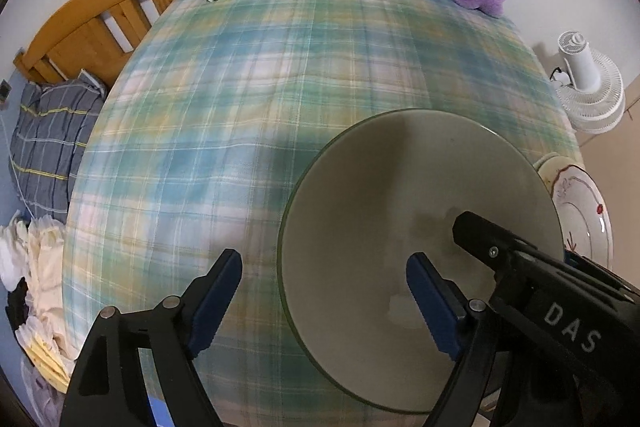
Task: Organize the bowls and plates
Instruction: 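Close both grippers on the rims of the nested bowls, then lift the nested bowls with both grippers over the plate stack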
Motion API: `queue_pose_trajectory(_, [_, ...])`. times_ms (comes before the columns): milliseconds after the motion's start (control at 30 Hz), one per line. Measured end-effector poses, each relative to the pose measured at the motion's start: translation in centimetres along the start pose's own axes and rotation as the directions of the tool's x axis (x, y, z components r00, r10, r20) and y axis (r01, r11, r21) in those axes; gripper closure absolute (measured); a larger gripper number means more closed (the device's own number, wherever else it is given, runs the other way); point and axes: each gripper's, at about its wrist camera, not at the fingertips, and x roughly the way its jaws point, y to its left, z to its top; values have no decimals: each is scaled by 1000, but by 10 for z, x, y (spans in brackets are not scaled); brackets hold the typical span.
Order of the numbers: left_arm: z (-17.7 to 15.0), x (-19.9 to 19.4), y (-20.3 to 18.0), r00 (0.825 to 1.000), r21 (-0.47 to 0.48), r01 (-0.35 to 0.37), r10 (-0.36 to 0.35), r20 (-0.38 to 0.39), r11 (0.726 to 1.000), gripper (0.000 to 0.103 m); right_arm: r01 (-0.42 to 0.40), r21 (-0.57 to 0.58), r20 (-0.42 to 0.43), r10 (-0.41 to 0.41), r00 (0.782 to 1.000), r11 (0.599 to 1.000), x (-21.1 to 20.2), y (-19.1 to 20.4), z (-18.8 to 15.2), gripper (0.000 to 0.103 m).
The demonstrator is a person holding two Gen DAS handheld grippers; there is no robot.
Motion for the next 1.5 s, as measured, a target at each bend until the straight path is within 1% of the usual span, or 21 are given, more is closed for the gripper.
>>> queue_pose_trajectory(33, [0, 1, 0, 1000, 2, -3, 3, 2, 1000, 17, -10, 1, -9, 10, 1000, 1000, 2, -1, 1, 47])
queue_pose_trajectory(100, [0, 2, 2, 1000, -15, 4, -4, 6, 1000, 17, -17, -3, -27, 17, 999, 1000, 7, -1, 2, 52])
queue_pose_trajectory(233, [0, 7, 8, 1000, -41, 22, -22, -9, 999, 18, -30, -19, -39, 29, 999, 999, 10, 0, 4, 55])
queue_pose_trajectory(333, [3, 9, 11, 999, -28, 37, -38, -10, 999, 18, -44, -18, -46, 43, 998, 999, 13, 2, 4, 56])
queue_pose_trajectory(400, [4, 11, 13, 998, -9, 61, -61, -6, 998, 18, -43, -22, -47, 42, 998, 999, 13, 5, 4, 59])
queue_pose_trajectory(500, [6, 15, 16, 992, 21, 125, -124, -12, 992, 23, -26, -23, -44, 25, 999, 999, 13, 9, 3, 62])
queue_pose_trajectory(600, [7, 19, 18, 986, 37, 169, -168, -21, 985, 30, -4, -25, -36, 3, 999, 1000, 13, 13, 2, 63])
queue_pose_trajectory(633, [7, 21, 19, 982, 36, 187, -186, -30, 982, 34, 8, -31, -32, -9, 999, 999, 14, 16, 2, 64])
queue_pose_trajectory(700, [8, 22, 19, 978, 44, 208, -207, -28, 977, 37, 31, -40, -23, -32, 999, 999, 13, 21, 1, 65])
queue_pose_trajectory(733, [9, 21, 18, 978, 54, 210, -209, -25, 976, 41, 36, -38, -20, -37, 999, 999, 13, 21, 1, 65])
queue_pose_trajectory(767, [10, 20, 17, 976, 67, 216, -215, -21, 974, 48, 43, -35, -18, -44, 999, 998, 13, 22, 1, 65])
queue_pose_trajectory(800, [10, 20, 14, 974, 84, 228, -227, -18, 970, 51, 48, -30, -17, -48, 999, 998, 14, 23, 1, 64])
queue_pose_trajectory(833, [11, 20, 12, 970, 99, 242, -241, -18, 965, 57, 51, -24, -16, -52, 999, 998, 14, 23, 2, 64])
queue_pose_trajectory(967, [12, 21, 11, 966, 107, 259, -259, -14, 960, 57, 48, -16, -11, -48, 999, 999, 15, 21, 3, 64])
queue_pose_trajectory(1167, [12, 21, 13, 962, 109, 273, -272, -21, 956, 58, 61, -23, -5, -61, 998, 998, 14, 24, 1, 64])
queue_pose_trajectory(1300, [8, 19, 17, 957, 102, 291, -289, -33, 951, 59, 74, -6, 3, -74, 997, 997, 12, 26, -2, 62])
queue_pose_trajectory(1400, [6, 16, 17, 957, 109, 288, -285, -45, 951, 59, 77, 7, -7, -77, 997, 997, 12, 27, -4, 62])
queue_pose_trajectory(1500, [3, 12, 17, 954, 116, 298, -294, -53, 947, 59, 86, 23, -20, -85, 996, 996, 9, 28, -8, 62])
